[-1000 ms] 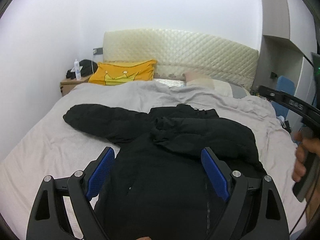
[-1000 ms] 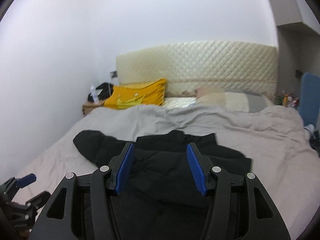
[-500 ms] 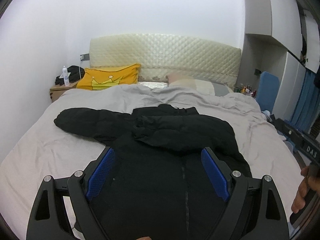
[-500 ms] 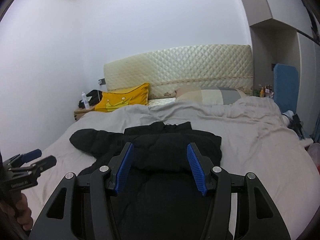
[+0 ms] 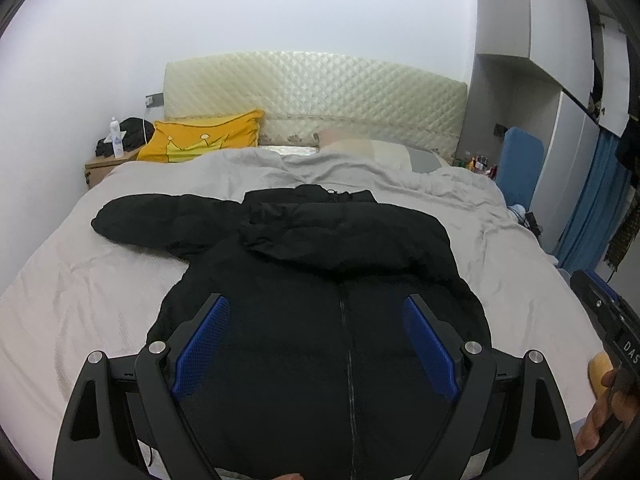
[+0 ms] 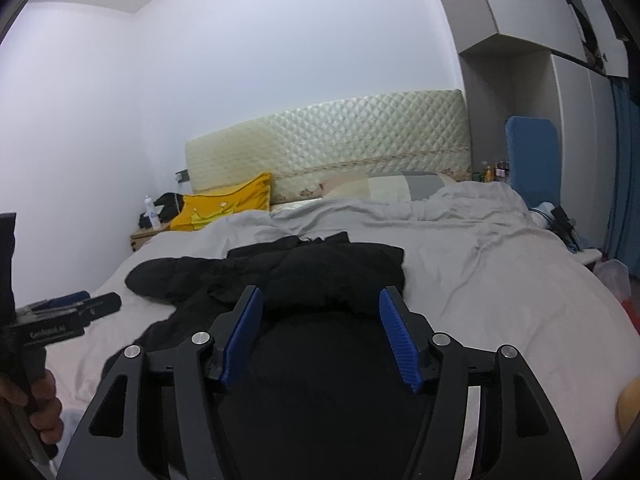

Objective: Fold large clothes
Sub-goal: 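Withdraw the right gripper and move the left gripper to the other sleeve, then grasp the other jacket sleeve with the left gripper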

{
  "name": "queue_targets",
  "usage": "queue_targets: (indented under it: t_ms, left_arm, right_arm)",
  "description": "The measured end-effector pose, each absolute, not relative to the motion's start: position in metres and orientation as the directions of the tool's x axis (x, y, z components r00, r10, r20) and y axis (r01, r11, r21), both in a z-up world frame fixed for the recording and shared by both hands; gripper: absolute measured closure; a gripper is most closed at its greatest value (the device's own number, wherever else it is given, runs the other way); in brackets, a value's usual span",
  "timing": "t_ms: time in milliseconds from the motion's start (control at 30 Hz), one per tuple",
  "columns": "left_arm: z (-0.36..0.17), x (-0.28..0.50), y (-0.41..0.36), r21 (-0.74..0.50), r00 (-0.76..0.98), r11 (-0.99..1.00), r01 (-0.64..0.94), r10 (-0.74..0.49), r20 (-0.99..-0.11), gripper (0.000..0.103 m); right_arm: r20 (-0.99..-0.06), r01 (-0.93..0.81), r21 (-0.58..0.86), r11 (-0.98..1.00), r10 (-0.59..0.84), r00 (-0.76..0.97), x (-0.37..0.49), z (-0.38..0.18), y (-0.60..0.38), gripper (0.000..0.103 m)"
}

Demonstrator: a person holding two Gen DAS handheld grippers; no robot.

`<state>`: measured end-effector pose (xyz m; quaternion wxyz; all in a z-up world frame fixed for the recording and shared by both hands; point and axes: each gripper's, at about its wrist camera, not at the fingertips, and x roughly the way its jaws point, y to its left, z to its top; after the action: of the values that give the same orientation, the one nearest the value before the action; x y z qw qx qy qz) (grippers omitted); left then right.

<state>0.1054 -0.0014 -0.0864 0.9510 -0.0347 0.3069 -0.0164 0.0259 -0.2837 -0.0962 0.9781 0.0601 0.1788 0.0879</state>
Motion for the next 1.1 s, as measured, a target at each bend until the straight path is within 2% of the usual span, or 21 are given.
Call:
queue_targets:
  t_ms: [100, 233, 433, 500, 567, 700, 767, 1000, 1100]
  left_arm:
    - [-0.087, 0.106, -0.002, -0.066, 0.812, 0.998, 0.010, -0.047, -0.582, 0.014]
    - [-0.089, 0.106, 0.004, -0.101, 0.824, 0.995, 0.017, -0.071, -0.562, 0.014]
    - [-0.093, 0.109, 0.029, -0.112, 0.846, 0.994, 0.016, -0.073, -0.528, 0.014]
    - [-0.092, 0.113, 0.043, -0.116, 0.850, 0.993, 0.000, -0.061, -0.523, 0.014]
    - [-0.091, 0.124, 0.065, -0.126, 0.848, 0.992, -0.018, -0.052, -0.528, 0.014]
    - [-0.089, 0.149, 0.108, -0.127, 0.842, 0.990, -0.052, -0.025, -0.539, 0.014]
    - [-0.088, 0.161, 0.128, -0.130, 0.841, 0.989, -0.063, -0.018, -0.541, 0.014]
    - [-0.101, 0.211, 0.203, -0.080, 0.831, 0.991, -0.112, 0.049, -0.554, 0.014]
    - [-0.115, 0.236, 0.235, -0.122, 0.816, 0.984, -0.130, 0.036, -0.576, 0.014]
  right_arm:
    - [-0.350, -0.139, 0.148, 0.979, 0.184, 0.919, 0.028, -0.103, -0.288, 0.042]
    - [-0.366, -0.139, 0.150, 0.979, 0.185, 0.912, 0.031, -0.112, -0.289, 0.027]
    - [-0.381, -0.141, 0.130, 0.981, 0.181, 0.907, 0.032, -0.125, -0.287, 0.022]
    - [-0.387, -0.137, 0.126, 0.983, 0.176, 0.905, 0.033, -0.129, -0.287, 0.019]
    - [-0.389, -0.129, 0.121, 0.984, 0.166, 0.906, 0.034, -0.132, -0.287, 0.009]
    - [-0.388, -0.122, 0.115, 0.986, 0.157, 0.908, 0.035, -0.137, -0.286, 0.007]
    - [-0.386, -0.114, 0.118, 0.986, 0.151, 0.910, 0.036, -0.139, -0.286, 0.000]
    - [-0.404, -0.090, 0.103, 0.991, 0.124, 0.906, 0.042, -0.147, -0.282, 0.000]
    - [-0.418, -0.079, 0.096, 0.992, 0.112, 0.902, 0.046, -0.153, -0.280, 0.000]
